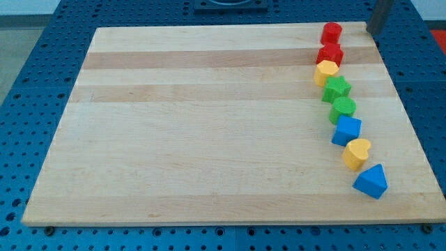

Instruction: Place your arm to the right center of the board

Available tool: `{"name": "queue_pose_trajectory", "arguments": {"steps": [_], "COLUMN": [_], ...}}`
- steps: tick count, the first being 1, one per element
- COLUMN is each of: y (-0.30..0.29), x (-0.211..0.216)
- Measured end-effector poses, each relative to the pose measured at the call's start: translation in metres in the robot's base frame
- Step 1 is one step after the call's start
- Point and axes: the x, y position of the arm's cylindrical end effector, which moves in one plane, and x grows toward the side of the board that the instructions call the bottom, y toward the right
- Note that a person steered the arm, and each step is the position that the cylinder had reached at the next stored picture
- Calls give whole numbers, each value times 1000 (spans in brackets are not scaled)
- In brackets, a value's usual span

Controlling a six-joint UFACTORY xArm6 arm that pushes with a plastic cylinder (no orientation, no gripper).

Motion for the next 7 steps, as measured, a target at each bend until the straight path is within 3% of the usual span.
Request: {"name": "queue_pose_trajectory", "arguments": {"steps": [4, 7], "y": [-11, -72], "x": [141, 163]}}
